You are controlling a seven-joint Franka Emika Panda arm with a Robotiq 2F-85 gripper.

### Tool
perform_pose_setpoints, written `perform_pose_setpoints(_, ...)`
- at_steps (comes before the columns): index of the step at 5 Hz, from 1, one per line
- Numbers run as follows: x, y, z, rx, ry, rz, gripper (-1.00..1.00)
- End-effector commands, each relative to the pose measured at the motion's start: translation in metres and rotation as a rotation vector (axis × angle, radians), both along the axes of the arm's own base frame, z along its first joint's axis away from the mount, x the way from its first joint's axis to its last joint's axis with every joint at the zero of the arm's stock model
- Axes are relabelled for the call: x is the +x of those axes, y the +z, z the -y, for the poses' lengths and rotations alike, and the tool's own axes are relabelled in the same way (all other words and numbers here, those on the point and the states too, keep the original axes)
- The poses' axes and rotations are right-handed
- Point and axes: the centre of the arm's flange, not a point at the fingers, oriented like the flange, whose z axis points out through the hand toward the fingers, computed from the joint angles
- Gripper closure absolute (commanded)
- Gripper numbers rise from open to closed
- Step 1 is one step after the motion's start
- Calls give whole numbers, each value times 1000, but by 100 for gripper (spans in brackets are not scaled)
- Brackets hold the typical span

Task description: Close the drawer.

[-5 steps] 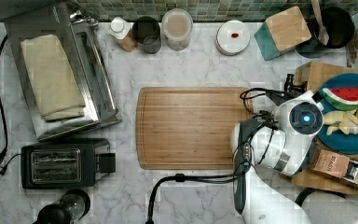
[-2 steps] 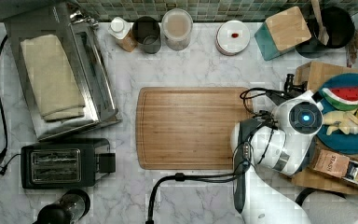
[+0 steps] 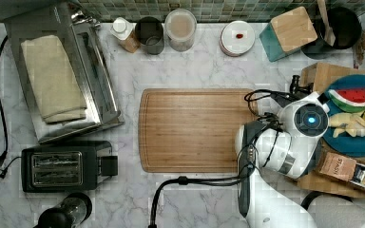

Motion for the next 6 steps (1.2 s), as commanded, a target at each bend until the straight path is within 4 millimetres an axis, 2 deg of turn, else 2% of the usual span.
perform_pose_setpoints(1, -60, 44, 142, -106, -213, 52, 100)
perform_pose_setpoints(6, -60, 44, 142, -106, -214, 52, 100)
